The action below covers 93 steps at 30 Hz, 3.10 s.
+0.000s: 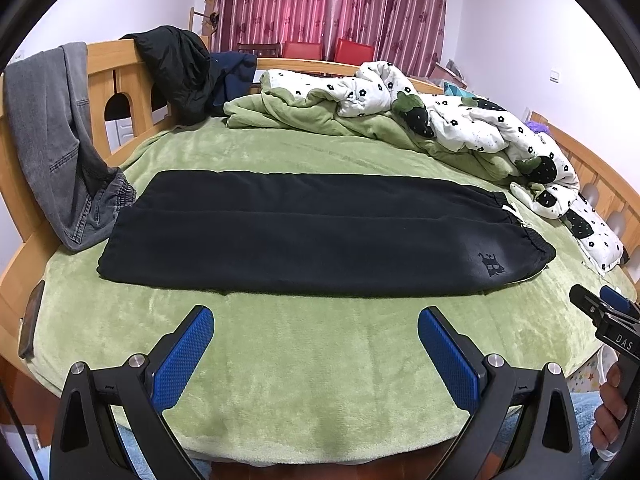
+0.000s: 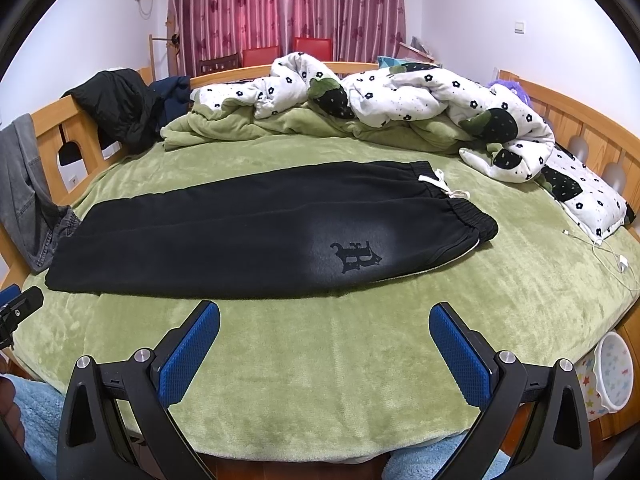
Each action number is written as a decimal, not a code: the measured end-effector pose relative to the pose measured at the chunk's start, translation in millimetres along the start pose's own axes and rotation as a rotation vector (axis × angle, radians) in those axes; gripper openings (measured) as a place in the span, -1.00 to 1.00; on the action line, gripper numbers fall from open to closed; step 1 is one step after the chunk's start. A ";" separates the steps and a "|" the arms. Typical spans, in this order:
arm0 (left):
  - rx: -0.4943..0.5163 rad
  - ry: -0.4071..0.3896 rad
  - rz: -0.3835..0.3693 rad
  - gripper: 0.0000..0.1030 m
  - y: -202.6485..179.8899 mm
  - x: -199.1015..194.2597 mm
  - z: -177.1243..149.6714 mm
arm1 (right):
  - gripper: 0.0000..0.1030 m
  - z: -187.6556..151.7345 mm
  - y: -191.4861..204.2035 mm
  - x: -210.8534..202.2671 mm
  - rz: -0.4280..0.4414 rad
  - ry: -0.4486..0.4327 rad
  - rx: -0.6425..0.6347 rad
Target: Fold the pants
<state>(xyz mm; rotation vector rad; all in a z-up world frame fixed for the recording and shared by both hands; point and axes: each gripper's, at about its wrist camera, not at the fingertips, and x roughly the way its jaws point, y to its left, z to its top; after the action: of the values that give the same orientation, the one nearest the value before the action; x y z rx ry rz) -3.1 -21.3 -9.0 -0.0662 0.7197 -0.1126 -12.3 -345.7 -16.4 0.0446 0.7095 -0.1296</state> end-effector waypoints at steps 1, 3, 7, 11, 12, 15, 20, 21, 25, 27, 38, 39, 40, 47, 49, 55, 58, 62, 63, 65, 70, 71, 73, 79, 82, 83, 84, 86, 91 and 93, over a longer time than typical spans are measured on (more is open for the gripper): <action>0.000 0.000 0.000 1.00 1.0 0.2 0.8 | 0.99 0.0 0.0 -0.1 0.000 0.000 0.000; 0.000 0.001 -0.002 1.00 1.2 0.2 0.6 | 0.99 0.0 -0.1 -0.2 0.001 -0.001 0.001; -0.001 0.001 -0.001 1.00 1.9 0.4 1.4 | 0.99 0.6 0.6 -0.3 -0.001 -0.002 -0.001; -0.001 -0.001 -0.001 1.00 1.5 0.1 1.0 | 0.99 1.2 1.1 -0.9 -0.001 -0.003 -0.001; -0.001 0.000 -0.001 1.00 1.8 0.1 1.5 | 0.99 1.1 1.1 -1.0 0.000 -0.003 -0.001; -0.002 -0.003 -0.004 1.00 3.2 -1.3 2.6 | 0.99 2.2 1.3 -1.0 -0.002 -0.005 -0.003; -0.005 -0.022 -0.006 0.99 13.9 -4.1 3.9 | 0.99 4.7 1.9 -1.0 0.007 -0.016 -0.005; -0.012 -0.025 0.006 0.99 16.9 -4.1 3.5 | 0.99 5.8 2.0 -1.0 0.007 -0.026 -0.006; -0.042 -0.025 0.086 0.99 33.7 2.4 1.0 | 0.99 7.8 -1.2 -3.6 -0.011 -0.075 0.003; -0.075 -0.012 0.099 0.99 46.5 9.2 -0.4 | 0.99 4.6 -4.8 2.3 -0.007 -0.074 0.006; -0.285 0.130 -0.021 0.88 119.8 74.1 -18.0 | 0.70 -6.2 -48.5 79.3 0.112 0.095 0.075; -0.300 0.123 0.004 0.88 127.8 82.8 -20.6 | 0.69 -8.2 -54.0 85.5 0.120 0.097 0.088; -0.310 0.119 0.018 0.84 134.1 88.7 -22.9 | 0.66 -9.7 -61.6 92.7 0.122 0.097 0.109; -0.445 0.156 -0.020 0.77 174.6 138.0 -38.8 | 0.55 -7.4 -125.4 147.4 0.135 0.166 0.396; -0.494 0.155 -0.048 0.76 183.9 147.3 -34.9 | 0.53 -1.5 -134.0 161.1 0.164 0.192 0.452; -0.591 0.155 -0.092 0.57 202.3 181.9 -20.9 | 0.51 30.8 -136.9 214.7 0.151 0.211 0.463; -0.657 0.118 -0.086 0.52 207.1 194.2 -18.9 | 0.34 29.2 -138.7 244.6 0.170 0.260 0.523; -0.631 0.114 -0.014 -0.05 201.4 205.1 -11.2 | -0.19 10.9 -139.9 269.5 0.168 0.278 0.607; -0.626 0.120 0.011 -0.19 201.0 205.7 -10.2 | -0.39 11.0 -140.4 267.9 0.158 0.259 0.606; -0.619 0.133 0.022 -0.76 203.0 204.3 -7.7 | -0.56 15.3 -142.0 266.7 0.168 0.260 0.602; -0.573 0.102 0.003 -0.79 201.1 177.9 15.4 | -0.67 41.9 -128.9 244.5 0.163 0.182 0.493; -0.546 0.087 0.002 -0.79 199.1 170.0 22.4 | -0.67 49.9 -125.3 241.3 0.159 0.177 0.462; -0.496 0.048 -0.004 -0.79 194.3 156.5 41.1 | -0.68 66.1 -123.8 235.8 0.174 0.168 0.424; -0.373 -0.056 0.040 -0.79 180.9 153.5 99.8 | -0.70 129.2 -126.3 236.6 0.242 0.104 0.386; -0.309 -0.100 0.108 -0.79 171.4 174.2 120.5 | -0.70 158.5 -117.5 249.7 0.250 0.065 0.336; -0.297 -0.113 0.123 -0.79 169.7 182.2 125.7 | -0.70 166.5 -114.5 255.5 0.248 0.054 0.315; -0.284 -0.127 0.138 -0.79 168.0 195.1 133.6 | -0.70 174.9 -110.7 262.5 0.243 0.044 0.291; -0.277 -0.138 0.152 -0.79 164.7 215.9 144.9 | -0.70 192.0 -101.8 283.4 0.231 0.032 0.244; -0.293 -0.110 0.193 -0.79 164.8 285.1 164.3 | -0.70 215.7 -79.1 346.5 0.170 0.029 0.190; -0.276 -0.089 0.214 -0.79 161.8 308.2 164.7 | -0.69 218.3 -70.1 376.0 0.133 0.062 0.180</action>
<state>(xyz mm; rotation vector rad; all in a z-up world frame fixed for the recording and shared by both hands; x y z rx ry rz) 348.7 104.1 -102.9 -0.2552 0.6455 0.1939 401.9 -472.6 -95.8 0.2686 0.7530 -0.0646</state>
